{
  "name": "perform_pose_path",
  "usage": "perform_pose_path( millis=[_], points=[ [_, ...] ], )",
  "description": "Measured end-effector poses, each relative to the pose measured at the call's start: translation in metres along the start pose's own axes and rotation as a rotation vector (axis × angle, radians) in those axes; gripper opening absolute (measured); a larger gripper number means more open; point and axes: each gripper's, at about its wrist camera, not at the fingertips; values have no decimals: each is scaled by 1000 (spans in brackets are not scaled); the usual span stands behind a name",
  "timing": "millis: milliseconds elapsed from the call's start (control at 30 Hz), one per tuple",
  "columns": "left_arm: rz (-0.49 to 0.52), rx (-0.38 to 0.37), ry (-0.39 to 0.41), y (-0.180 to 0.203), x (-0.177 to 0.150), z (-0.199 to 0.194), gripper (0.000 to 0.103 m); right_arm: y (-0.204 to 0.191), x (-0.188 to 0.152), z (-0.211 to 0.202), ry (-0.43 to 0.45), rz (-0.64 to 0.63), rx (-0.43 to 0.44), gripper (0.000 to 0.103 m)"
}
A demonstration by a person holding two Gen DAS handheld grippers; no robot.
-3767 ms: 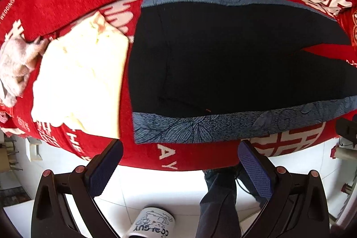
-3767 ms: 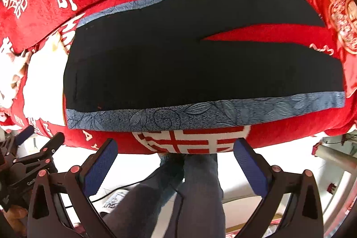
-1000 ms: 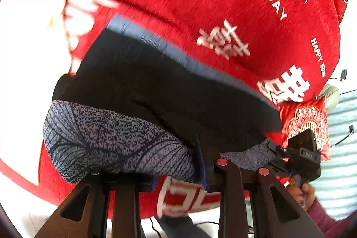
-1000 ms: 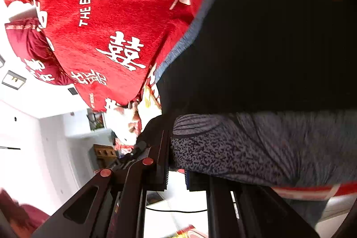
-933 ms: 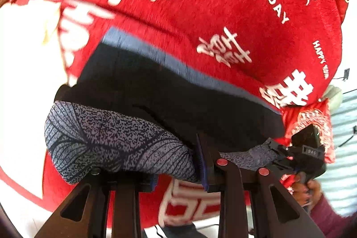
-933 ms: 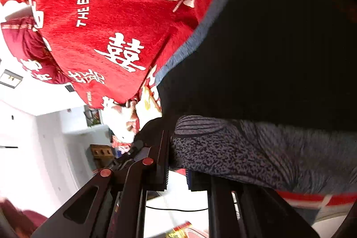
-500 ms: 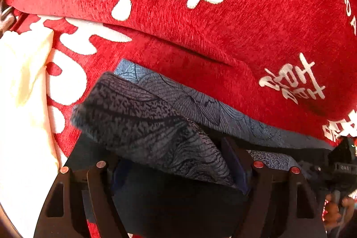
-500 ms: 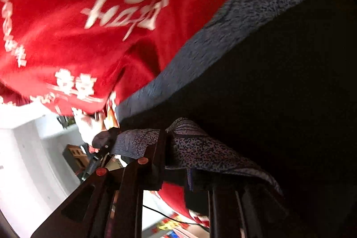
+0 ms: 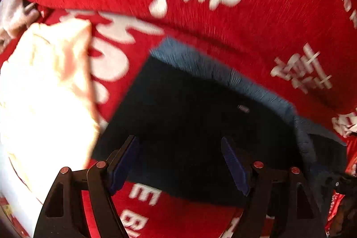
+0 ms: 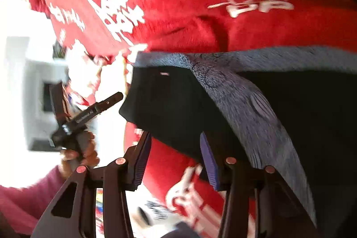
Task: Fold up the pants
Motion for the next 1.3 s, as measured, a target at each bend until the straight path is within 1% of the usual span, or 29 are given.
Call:
perform_pose_path(
  millis=[33,67,100,133,167,200,233,267,300,367,433,467,533,567,633,733,767,800,833,900,933,1000,1033,1067,1100,1200,1233,1300],
  points=[
    [7,26,-4,6,-3,8,77,2,7,13,-21,-46,-34,49],
    [26,74,4,16,-5,17,77,2,16,26,-35,-71,-63,49],
    [41,104,28,21,-7,17,77,8,24,39,-60,-83,-120,49],
    [64,130,53,27,-9,15,77,15,29,45,-67,-75,-167,49],
    [80,139,56,30,-9,13,77,24,36,47,-58,-54,-211,49],
    [102,140,46,33,-10,11,77,35,44,41,-19,-9,-219,48],
    [119,140,32,34,-11,8,77,42,48,32,25,42,-184,48],
    [145,153,13,35,-13,4,77,51,51,15,91,122,-112,49],
    [159,164,10,35,-14,-1,77,56,51,1,146,171,-65,49],
    [191,169,19,38,-19,-16,77,58,48,-29,230,230,-24,51],
    [215,149,21,45,-25,-28,77,57,40,-56,270,258,26,53],
    [228,140,21,48,-28,-33,77,55,33,-69,280,264,56,55],
    [266,123,22,57,-35,-41,77,53,17,-89,277,261,86,60],
    [297,116,23,62,-40,-47,77,53,-2,-102,270,258,90,61],
    [368,87,27,82,-51,-54,77,57,-30,-114,285,274,95,61],
    [469,-13,28,114,-72,-66,77,68,-89,-133,351,351,130,61],
    [513,-55,15,133,-83,-68,77,73,-118,-141,386,389,137,61],
    [542,-77,3,144,-90,-68,77,76,-138,-142,416,418,146,61],
    [570,-103,-12,155,-98,-69,77,80,-152,-141,440,441,154,61],
    [632,-209,-87,183,-117,-68,77,89,-199,-148,505,509,175,61],
    [640,-250,-126,195,-126,-67,77,92,-217,-146,531,535,182,61],
    [634,-315,-178,215,-140,-64,77,99,-247,-143,573,567,180,61],
    [635,-342,-193,224,-145,-64,77,105,-265,-140,597,591,181,61],
    [633,-362,-198,234,-150,-64,77,109,-271,-136,610,606,185,61],
    [628,-373,-199,244,-155,-62,77,115,-284,-133,634,622,192,61],
    [626,-387,-217,268,-168,-55,77,127,-304,-131,697,633,209,61],
    [634,-392,-212,275,-174,-54,77,132,-311,-131,721,644,210,61],
    [635,-392,-202,282,-177,-51,77,143,-326,-131,798,662,243,61]
  ],
)
Point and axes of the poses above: each gripper's, at about its wrist camera, not at the fingertips, and z roughly the way its jaws point, y to its right, x to its top, and after that the axes turned 12 degrees about x, right-handed
